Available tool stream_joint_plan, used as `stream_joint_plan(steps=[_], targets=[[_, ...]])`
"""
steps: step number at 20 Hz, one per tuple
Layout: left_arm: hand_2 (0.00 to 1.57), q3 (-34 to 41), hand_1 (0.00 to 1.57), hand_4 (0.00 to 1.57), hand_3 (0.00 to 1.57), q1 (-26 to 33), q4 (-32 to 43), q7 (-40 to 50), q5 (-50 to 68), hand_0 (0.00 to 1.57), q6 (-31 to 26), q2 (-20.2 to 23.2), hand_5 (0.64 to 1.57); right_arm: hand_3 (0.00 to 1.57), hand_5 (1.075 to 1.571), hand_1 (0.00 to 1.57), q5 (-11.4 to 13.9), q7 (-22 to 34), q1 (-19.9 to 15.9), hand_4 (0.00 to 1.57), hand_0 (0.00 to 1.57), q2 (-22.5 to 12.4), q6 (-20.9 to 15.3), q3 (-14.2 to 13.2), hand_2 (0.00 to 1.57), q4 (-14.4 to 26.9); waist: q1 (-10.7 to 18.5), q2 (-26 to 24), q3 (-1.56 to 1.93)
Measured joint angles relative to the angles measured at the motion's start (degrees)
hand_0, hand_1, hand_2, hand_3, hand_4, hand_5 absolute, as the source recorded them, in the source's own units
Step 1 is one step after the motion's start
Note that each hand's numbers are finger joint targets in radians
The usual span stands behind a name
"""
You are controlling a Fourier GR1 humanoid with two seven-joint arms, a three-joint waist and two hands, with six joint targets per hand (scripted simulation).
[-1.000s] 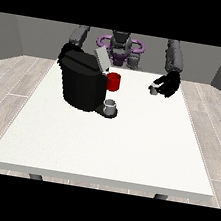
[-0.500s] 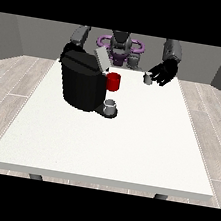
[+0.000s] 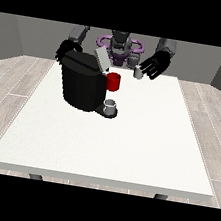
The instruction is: Insert the coffee pod into the coffee machine and close the lid
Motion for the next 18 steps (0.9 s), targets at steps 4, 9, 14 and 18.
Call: stream_joint_plan(steps=[4, 9, 14, 18], targets=[[1.26, 2.0, 1.24, 0.48, 1.20, -4.7, 0.6, 2.7, 0.7, 1.24, -0.7, 1.4, 1.571, 0.00, 1.571, 0.00, 0.6, 0.8, -1.3, 0.51, 0.00, 0.1, -0.5, 0.5, 0.00, -1.1, -2.0, 1.7, 0.01], [1.34, 3.1, 1.28, 0.52, 1.28, -8.6, 1.1, 4.5, 0.8, 1.28, -1.0, 1.9, 1.571, 0.00, 1.571, 0.00, 1.6, 1.1, -2.2, 0.52, 0.00, 0.1, -0.9, 1.4, 0.00, -2.3, -3.9, 3.5, 0.01], [1.30, 3.1, 1.26, 0.49, 1.24, -10.7, 1.5, 5.6, -0.2, 1.26, -0.7, 2.2, 1.571, 0.00, 1.571, 0.00, 1.7, 1.3, -2.5, 0.53, 0.00, -0.1, -1.1, 1.4, 0.00, -3.5, -5.2, 4.8, 0.02], [1.33, 3.2, 1.31, 0.49, 1.24, -11.7, 1.7, 5.5, -0.3, 1.31, -0.9, 1.9, 1.571, 0.00, 1.571, 0.00, 1.2, 2.3, -3.9, 0.52, 0.00, -0.7, -1.3, 0.2, 0.00, -3.7, -4.9, 5.6, 0.01]])
